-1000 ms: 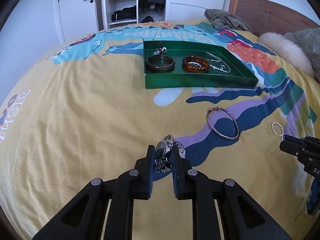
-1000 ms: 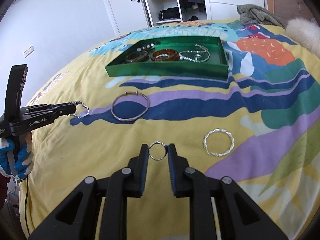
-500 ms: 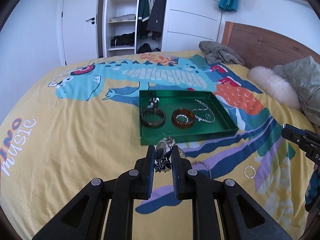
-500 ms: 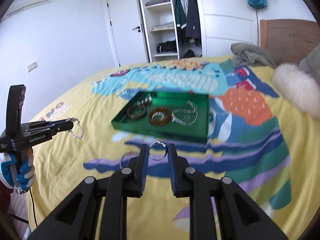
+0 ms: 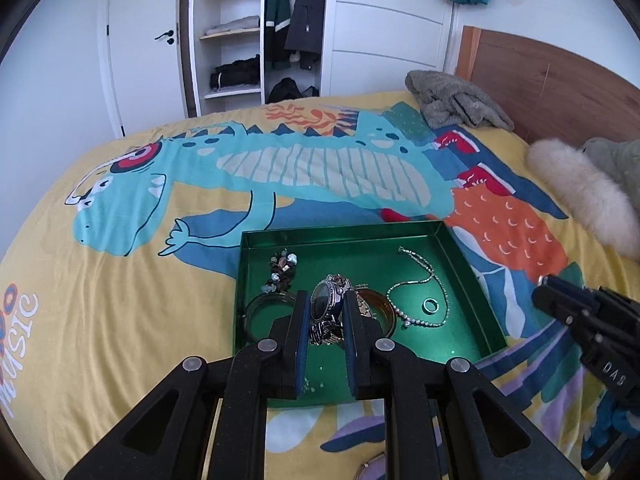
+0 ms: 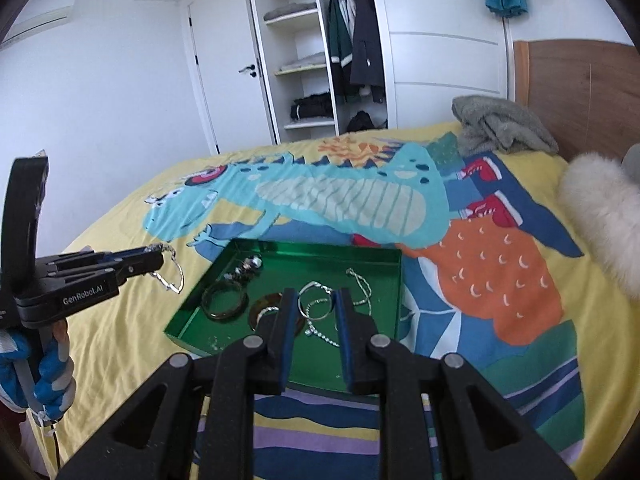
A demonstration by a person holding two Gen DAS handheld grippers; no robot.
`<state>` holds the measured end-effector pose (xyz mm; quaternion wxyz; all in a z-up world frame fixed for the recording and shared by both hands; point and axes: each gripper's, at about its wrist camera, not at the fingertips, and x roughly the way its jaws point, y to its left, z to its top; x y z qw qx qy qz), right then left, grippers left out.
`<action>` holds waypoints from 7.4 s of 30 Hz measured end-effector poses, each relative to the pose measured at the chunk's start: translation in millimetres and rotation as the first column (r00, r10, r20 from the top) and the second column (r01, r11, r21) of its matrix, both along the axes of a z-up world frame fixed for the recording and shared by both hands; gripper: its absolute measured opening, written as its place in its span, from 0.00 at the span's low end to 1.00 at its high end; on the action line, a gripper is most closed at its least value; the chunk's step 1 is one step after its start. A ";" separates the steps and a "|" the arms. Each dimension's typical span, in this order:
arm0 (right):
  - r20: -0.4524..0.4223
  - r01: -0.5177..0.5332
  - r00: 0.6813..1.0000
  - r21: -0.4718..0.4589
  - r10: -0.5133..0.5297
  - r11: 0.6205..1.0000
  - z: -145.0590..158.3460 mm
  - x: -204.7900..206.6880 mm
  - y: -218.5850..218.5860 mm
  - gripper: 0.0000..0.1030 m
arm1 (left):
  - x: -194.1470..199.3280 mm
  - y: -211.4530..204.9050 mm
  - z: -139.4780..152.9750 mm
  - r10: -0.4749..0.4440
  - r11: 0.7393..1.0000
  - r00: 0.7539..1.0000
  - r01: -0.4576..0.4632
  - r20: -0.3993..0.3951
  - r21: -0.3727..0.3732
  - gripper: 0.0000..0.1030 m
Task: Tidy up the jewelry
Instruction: 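Carry the chain bracelet and ring into the tray with both tools, release, then move the left tool toward the silver bangle while the right tool approaches the twisted silver hoop, then grasp the silver bangle rim with the left tool while the right tool grasps the twisted silver hoop, then carry the silver bangle and twisted hoop into the tray with both tools, release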
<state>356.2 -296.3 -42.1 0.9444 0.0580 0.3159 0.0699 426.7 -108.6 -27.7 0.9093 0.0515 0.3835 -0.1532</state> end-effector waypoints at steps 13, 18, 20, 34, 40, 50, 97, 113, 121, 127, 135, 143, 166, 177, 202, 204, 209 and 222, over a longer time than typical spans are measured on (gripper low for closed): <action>-0.287 -0.075 0.956 -0.066 0.053 0.995 -126.5 67.7 -7.1 0.18 | 107.7 -48.4 -89.5 0.077 0.993 0.987 -0.063 -0.145 0.097 0.15; -0.291 -0.118 0.953 -0.104 0.084 0.988 -131.2 67.6 -1.3 0.19 | 114.4 -47.0 -112.2 0.084 0.992 0.977 -0.063 -0.194 0.109 0.16; -0.291 -0.120 0.953 -0.099 0.086 0.988 -130.6 67.6 -2.2 0.19 | 112.1 -45.8 -111.3 0.080 0.993 0.978 -0.061 -0.190 0.103 0.16; -0.135 -0.051 0.990 -0.072 0.041 0.996 -39.3 12.5 -15.8 0.35 | 18.3 5.8 3.8 0.078 0.993 0.997 -0.077 -0.008 0.094 0.40; -0.031 -0.040 0.999 -0.063 0.038 0.997 28.1 -56.9 -13.0 0.35 | -64.3 45.6 52.8 0.117 0.989 0.992 -0.121 0.057 0.079 0.45; 0.011 -0.003 1.000 -0.041 0.003 0.999 59.0 -171.2 -2.0 0.35 | -210.7 90.4 69.2 0.207 0.973 0.967 -0.220 0.147 0.075 0.51; 0.041 0.012 0.999 0.041 -0.013 0.999 34.3 -312.9 9.0 0.43 | -387.2 95.5 45.7 0.269 0.948 0.938 -0.298 0.218 0.111 0.70; 0.022 -0.073 0.997 0.066 0.072 0.995 11.8 -314.4 -11.6 0.43 | -391.1 54.1 32.8 0.297 0.929 0.934 -0.331 0.197 0.168 0.70; 0.028 -0.037 0.999 0.079 0.035 0.996 10.6 -332.4 -28.8 0.43 | -401.3 40.0 35.8 0.260 0.948 0.946 -0.288 0.192 0.135 0.70; 0.050 0.006 0.999 0.102 -0.012 0.995 17.9 -345.0 -35.4 0.43 | -412.5 44.8 42.3 0.207 0.963 0.954 -0.238 0.217 0.127 0.70; 0.065 0.030 0.997 0.123 -0.038 0.992 24.2 -332.3 -22.2 0.43 | -406.7 73.0 47.2 0.204 0.968 0.954 -0.231 0.221 0.102 0.70; 0.045 0.026 0.999 0.067 -0.029 0.997 28.4 -303.4 -2.7 0.43 | -376.8 87.7 41.3 0.214 0.971 0.957 -0.230 0.195 0.064 0.70; -0.090 0.061 0.994 0.043 -0.057 0.997 -48.8 -199.3 -16.7 0.44 | -244.4 60.9 -51.0 0.073 0.994 0.997 -0.071 -0.019 0.079 0.71; -0.220 -0.015 0.975 0.010 0.017 1.000 -116.2 -147.3 -16.5 0.44 | -140.4 23.2 -103.2 0.043 0.998 0.983 -0.034 -0.177 0.053 0.61; -0.254 -0.028 0.967 0.012 0.031 1.000 -145.6 -136.7 -10.7 0.37 | -128.5 0.1 -119.6 -0.020 0.996 0.983 0.036 -0.181 0.083 0.05; -0.240 -0.028 0.970 0.018 0.032 0.999 -140.8 -143.1 -9.8 0.37 | -135.4 1.6 -114.0 -0.023 0.996 0.985 0.038 -0.172 0.079 0.04; -0.197 -0.025 0.980 0.029 0.030 0.999 -120.8 -160.8 -8.0 0.37 | -153.6 6.4 -95.5 -0.022 0.995 0.990 0.035 -0.136 0.094 0.04; -0.082 -0.030 0.996 0.036 0.032 0.999 -57.7 -213.1 8.0 0.37 | -213.5 28.4 -42.1 -0.009 0.986 0.999 0.015 -0.038 0.164 0.03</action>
